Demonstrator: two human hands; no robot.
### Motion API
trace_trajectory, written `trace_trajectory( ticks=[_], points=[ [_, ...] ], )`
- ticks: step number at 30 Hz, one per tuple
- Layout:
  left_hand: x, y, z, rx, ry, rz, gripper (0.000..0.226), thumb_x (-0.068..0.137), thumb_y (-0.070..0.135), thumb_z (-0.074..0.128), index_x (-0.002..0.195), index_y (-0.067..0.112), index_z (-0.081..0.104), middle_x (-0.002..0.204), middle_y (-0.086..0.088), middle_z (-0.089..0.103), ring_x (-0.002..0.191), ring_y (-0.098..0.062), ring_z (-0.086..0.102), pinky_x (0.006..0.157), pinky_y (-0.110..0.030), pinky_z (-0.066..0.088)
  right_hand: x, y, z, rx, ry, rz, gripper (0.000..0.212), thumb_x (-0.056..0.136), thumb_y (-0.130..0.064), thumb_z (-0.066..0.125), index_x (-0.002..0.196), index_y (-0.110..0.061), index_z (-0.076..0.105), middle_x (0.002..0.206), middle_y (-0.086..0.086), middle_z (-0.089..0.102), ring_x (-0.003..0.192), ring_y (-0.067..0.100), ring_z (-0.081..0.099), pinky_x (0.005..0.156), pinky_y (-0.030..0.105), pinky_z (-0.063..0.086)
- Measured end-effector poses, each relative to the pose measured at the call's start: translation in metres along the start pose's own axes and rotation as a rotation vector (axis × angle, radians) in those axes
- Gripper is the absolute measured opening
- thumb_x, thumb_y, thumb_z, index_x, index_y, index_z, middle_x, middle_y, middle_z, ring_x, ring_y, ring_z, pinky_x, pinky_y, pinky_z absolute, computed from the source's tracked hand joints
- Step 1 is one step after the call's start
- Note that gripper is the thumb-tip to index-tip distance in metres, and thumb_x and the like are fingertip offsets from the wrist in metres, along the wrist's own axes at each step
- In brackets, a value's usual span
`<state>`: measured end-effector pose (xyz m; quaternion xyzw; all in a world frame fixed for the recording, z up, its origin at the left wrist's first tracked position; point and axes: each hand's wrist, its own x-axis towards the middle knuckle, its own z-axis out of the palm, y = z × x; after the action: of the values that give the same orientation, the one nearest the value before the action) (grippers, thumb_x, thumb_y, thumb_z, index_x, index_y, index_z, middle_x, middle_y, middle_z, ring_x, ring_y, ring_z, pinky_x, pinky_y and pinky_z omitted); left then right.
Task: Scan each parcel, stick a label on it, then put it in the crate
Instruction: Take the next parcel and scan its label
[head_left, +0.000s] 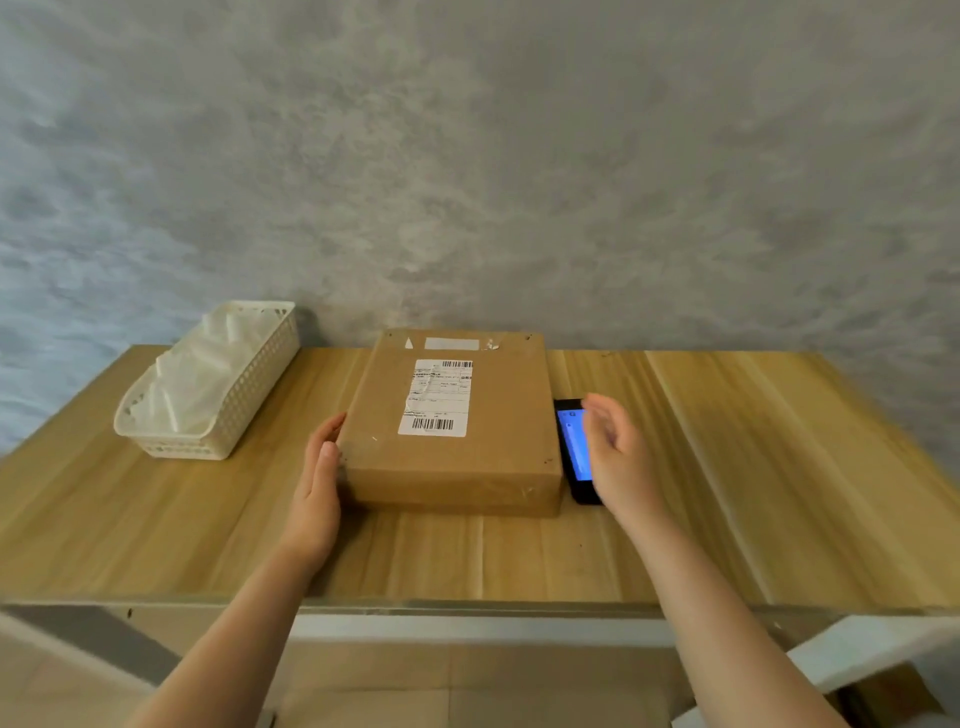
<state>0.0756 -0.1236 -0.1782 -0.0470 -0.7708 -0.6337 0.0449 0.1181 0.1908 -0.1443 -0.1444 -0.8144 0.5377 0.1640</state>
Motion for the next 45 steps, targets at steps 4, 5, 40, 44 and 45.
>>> trace_trajectory(
  ticks=[4,5,40,44,45],
  points=[
    [0.0,0.0,0.0,-0.007,-0.007,0.013,0.055,0.096,0.061,0.023,0.143,0.038,0.041,0.135,0.029,0.048,0.123,0.019,0.04,0.098,-0.011,0.03,0.002,0.028,-0.025,-0.51,0.05,0.153,0.067,0.094,-0.046,0.058,0.146,-0.01,0.038,0.147,0.011,0.046,0.132,0.029,0.046,0.103,0.041,0.044],
    [0.0,0.001,0.001,-0.006,-0.017,0.015,0.053,0.096,0.059,0.023,0.142,0.039,0.041,0.133,0.033,0.047,0.121,0.022,0.04,0.095,-0.008,0.03,0.001,0.032,-0.026,-0.587,-0.014,0.184,0.077,0.088,-0.056,0.061,0.144,-0.008,0.037,0.144,0.013,0.046,0.128,0.03,0.047,0.099,0.041,0.045],
    [-0.006,0.005,0.0,0.025,-0.076,0.046,0.061,0.085,0.066,0.042,0.141,0.043,0.039,0.129,0.039,0.047,0.117,0.02,0.045,0.091,-0.018,0.038,-0.006,-0.104,-0.044,-0.714,-0.219,-0.049,0.052,0.067,-0.053,0.073,0.105,-0.029,0.047,0.097,-0.01,0.055,0.083,0.012,0.059,0.067,0.032,0.05],
    [-0.008,0.009,0.001,0.018,-0.084,0.054,0.056,0.088,0.056,0.045,0.141,0.039,0.039,0.131,0.033,0.047,0.112,0.023,0.046,0.087,-0.014,0.037,-0.011,-0.123,-0.03,-0.761,-0.268,-0.083,0.053,0.064,-0.058,0.071,0.103,-0.028,0.049,0.095,-0.01,0.055,0.08,0.011,0.058,0.065,0.032,0.05],
    [-0.008,0.01,0.001,0.018,-0.084,0.053,0.054,0.089,0.053,0.045,0.141,0.038,0.039,0.132,0.032,0.047,0.111,0.024,0.046,0.086,-0.013,0.037,-0.011,-0.126,-0.026,-0.777,-0.273,-0.083,0.054,0.063,-0.06,0.069,0.102,-0.027,0.05,0.094,-0.009,0.056,0.079,0.012,0.059,0.066,0.034,0.052]
  ],
)
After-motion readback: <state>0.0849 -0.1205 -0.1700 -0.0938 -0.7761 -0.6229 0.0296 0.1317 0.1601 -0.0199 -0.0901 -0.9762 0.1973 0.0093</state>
